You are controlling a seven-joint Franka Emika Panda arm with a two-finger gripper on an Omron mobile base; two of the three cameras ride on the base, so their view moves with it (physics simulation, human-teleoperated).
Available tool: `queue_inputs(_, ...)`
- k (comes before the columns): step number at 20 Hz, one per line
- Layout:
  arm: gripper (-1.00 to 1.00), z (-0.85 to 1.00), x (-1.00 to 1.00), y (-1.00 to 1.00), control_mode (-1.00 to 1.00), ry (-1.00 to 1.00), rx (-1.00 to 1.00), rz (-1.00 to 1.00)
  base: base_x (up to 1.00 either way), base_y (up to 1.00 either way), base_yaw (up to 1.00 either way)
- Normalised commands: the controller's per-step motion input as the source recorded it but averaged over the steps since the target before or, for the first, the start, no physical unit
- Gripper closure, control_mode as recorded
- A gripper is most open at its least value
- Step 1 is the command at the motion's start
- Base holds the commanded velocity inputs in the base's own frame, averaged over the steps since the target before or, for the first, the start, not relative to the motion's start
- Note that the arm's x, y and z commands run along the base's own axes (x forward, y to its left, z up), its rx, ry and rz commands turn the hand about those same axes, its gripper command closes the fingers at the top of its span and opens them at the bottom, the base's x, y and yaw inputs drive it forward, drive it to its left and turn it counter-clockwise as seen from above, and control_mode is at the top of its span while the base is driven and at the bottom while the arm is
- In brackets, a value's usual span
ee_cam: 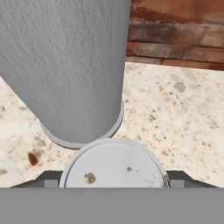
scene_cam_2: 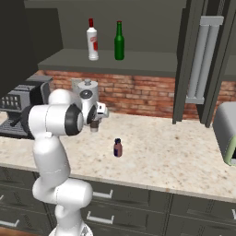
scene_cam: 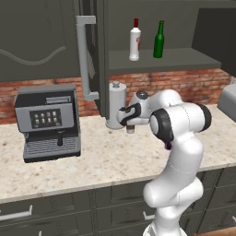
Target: Sort all alcoholic drinks to one cabinet, and non-alcoholic drinks to the other.
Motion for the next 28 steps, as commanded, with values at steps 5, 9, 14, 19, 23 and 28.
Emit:
queue_inputs(5, 1.0, 0.39, -0.21, 0.0, -1.0, -0.05, 0.0, 0.0, 0.0, 0.0, 0.0)
queue_inputs(9, 1.0, 0.44, -0.23, -0.05, -1.0, -0.02, 0.0, 0.0, 0.0, 0.0, 0.0)
queue_inputs(14, 1.0, 0.46, -0.23, -0.07, -1.0, 0.0, 0.0, 0.0, 0.0, 0.0, 0.0)
queue_inputs(19, 1.0, 0.43, -0.27, -0.09, -1.0, 0.0, 0.0, 0.0, 0.0, 0.0, 0.0)
queue_inputs(23, 1.0, 0.44, -0.31, -0.1, -1.0, 0.0, 0.0, 0.0, 0.0, 0.0, 0.0)
queue_inputs(28, 1.0, 0.46, -0.31, -0.11, -1.0, 0.0, -0.01, 0.0, 0.0, 0.0, 0.0)
